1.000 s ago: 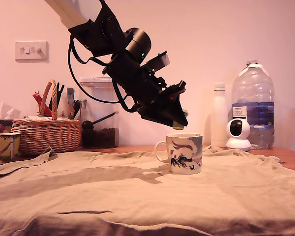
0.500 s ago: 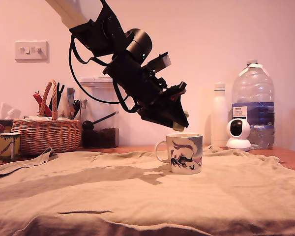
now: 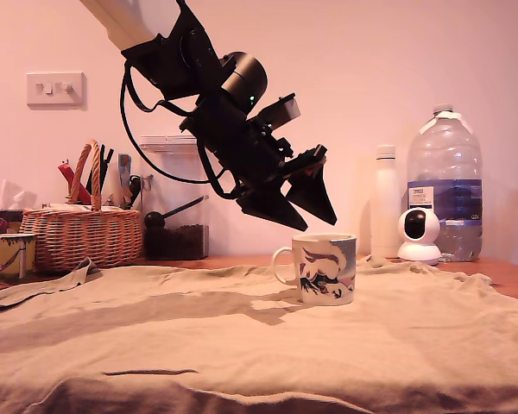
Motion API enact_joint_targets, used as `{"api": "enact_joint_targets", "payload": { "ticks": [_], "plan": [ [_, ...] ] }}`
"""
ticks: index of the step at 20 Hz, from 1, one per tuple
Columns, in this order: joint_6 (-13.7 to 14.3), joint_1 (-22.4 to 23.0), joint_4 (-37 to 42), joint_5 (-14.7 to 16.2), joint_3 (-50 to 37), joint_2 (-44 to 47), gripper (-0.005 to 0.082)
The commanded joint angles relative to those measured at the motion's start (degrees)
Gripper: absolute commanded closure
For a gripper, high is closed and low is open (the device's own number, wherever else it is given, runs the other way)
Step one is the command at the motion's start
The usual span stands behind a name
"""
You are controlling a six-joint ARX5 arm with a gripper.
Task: Pick up the coffee capsules on the table and drop them inside the coffee cup
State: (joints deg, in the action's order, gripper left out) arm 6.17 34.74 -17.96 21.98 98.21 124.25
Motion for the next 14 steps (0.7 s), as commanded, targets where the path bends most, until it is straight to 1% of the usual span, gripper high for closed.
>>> {"api": "enact_joint_targets", "payload": {
  "ticks": [1, 2, 3, 4, 6, 7, 8, 11, 14],
  "plan": [
    [0.3, 0.1, -1.4, 0.0, 1.7, 1.7, 0.0302],
    [0.3, 0.0, -2.5, 0.0, 2.4, 1.7, 0.0347],
    [0.3, 0.0, -3.2, 0.0, 3.0, 1.7, 0.0417],
    [0.3, 0.0, -3.5, 0.1, 3.6, 1.6, 0.0519],
    [0.3, 0.0, -3.6, 0.3, 4.1, 1.5, 0.0762],
    [0.1, 0.0, -4.1, 0.2, 4.2, 1.3, 0.0785],
    [0.1, 0.0, -5.0, 0.3, 4.2, 0.9, 0.0789],
    [0.3, 0.0, -8.2, 0.1, 4.2, -0.9, 0.0789],
    [0.3, -0.5, -8.7, -0.4, 4.1, -4.1, 0.0789]
  ]
}}
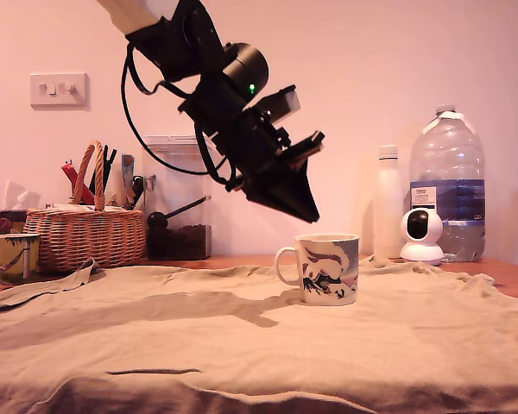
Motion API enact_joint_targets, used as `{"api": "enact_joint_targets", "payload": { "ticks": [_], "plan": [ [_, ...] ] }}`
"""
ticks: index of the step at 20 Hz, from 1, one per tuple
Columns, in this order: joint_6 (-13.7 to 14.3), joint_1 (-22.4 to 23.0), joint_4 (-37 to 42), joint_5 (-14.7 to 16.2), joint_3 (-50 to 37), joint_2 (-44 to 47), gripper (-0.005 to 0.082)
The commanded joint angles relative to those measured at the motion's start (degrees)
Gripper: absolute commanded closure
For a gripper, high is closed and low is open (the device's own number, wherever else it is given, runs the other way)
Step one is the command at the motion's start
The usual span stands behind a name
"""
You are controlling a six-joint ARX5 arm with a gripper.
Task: Pick up the coffee capsules on the table and drop them inside the coffee cup
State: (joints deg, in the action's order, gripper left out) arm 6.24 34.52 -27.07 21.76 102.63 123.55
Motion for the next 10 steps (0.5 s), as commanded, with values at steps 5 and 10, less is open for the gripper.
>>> {"api": "enact_joint_targets", "payload": {
  "ticks": [5, 10],
  "plan": [
    [0.4, -1.5, -0.3, -2.3, -2.1, -9.7, 0.0789],
    [0.2, -3.3, 3.2, -3.4, -10.1, -17.0, 0.0789]
  ]
}}
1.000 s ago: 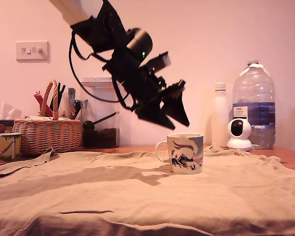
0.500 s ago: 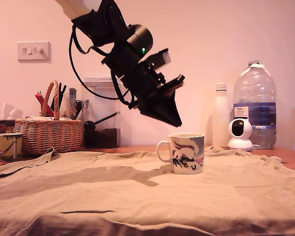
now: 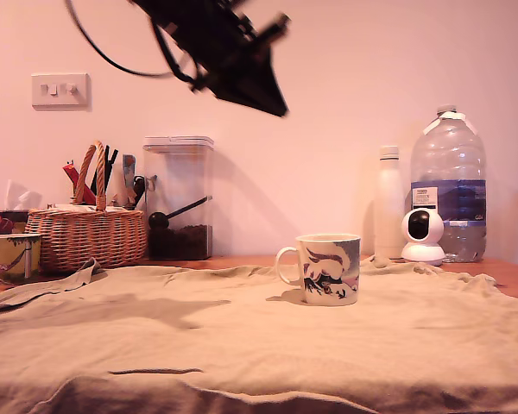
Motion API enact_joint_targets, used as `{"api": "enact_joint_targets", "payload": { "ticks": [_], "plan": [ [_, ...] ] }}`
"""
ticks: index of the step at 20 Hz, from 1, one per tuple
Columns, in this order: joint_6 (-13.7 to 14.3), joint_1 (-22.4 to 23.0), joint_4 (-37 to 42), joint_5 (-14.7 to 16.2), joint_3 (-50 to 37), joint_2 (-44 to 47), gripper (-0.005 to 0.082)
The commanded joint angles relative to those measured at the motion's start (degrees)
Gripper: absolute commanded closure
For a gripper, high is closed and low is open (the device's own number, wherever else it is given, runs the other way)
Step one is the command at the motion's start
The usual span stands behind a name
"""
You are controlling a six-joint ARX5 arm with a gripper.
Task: Pick up the coffee capsules on the table and drop them inside the coffee cup
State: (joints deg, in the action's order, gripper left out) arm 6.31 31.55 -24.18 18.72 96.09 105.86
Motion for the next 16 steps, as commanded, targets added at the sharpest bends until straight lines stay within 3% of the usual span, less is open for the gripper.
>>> {"api": "enact_joint_targets", "payload": {
  "ticks": [1, 8, 16],
  "plan": [
    [0.2, -0.7, 1.4, -0.8, -6.1, -1.0, 0.0789],
    [-2.6, -4.4, 13.7, -1.2, -27.2, -12.4, 0.0789],
    [-5.3, -9.2, 20.5, -2.1, -40.8, -17.5, 0.0789]
  ]
}}
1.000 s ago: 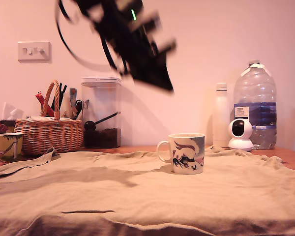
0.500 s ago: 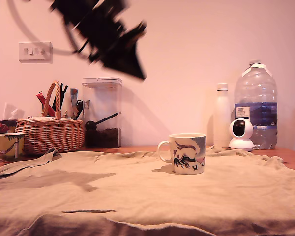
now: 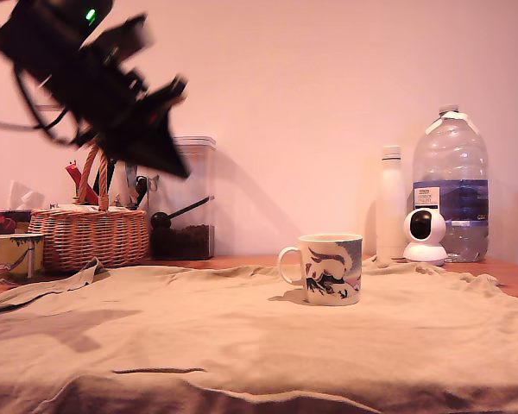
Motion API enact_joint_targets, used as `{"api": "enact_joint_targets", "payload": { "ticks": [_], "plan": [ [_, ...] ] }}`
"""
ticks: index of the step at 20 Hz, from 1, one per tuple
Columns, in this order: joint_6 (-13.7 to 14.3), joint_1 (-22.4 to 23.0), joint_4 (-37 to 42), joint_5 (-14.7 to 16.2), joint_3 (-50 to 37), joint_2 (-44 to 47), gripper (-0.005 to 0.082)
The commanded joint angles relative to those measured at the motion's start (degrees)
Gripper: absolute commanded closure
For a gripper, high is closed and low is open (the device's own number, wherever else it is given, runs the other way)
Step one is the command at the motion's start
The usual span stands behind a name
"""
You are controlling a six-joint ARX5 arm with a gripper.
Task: Pick up the coffee capsules on the table and drop them inside the coffee cup
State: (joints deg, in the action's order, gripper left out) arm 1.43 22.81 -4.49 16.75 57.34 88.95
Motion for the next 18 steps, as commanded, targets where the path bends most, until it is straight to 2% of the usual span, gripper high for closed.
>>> {"api": "enact_joint_targets", "payload": {
  "ticks": [1, 7, 14, 18],
  "plan": [
    [-1.1, -1.1, 2.2, -0.6, -3.7, -1.3, 0.0789],
    [-2.1, -6.7, 4.8, -0.8, -11.1, -4.7, 0.0789],
    [-2.1, -16.7, 5.0, -0.8, -16.8, -6.4, 0.0789],
    [-2.0, -18.1, 6.1, -0.8, -16.9, -6.4, 0.0789]
  ]
}}
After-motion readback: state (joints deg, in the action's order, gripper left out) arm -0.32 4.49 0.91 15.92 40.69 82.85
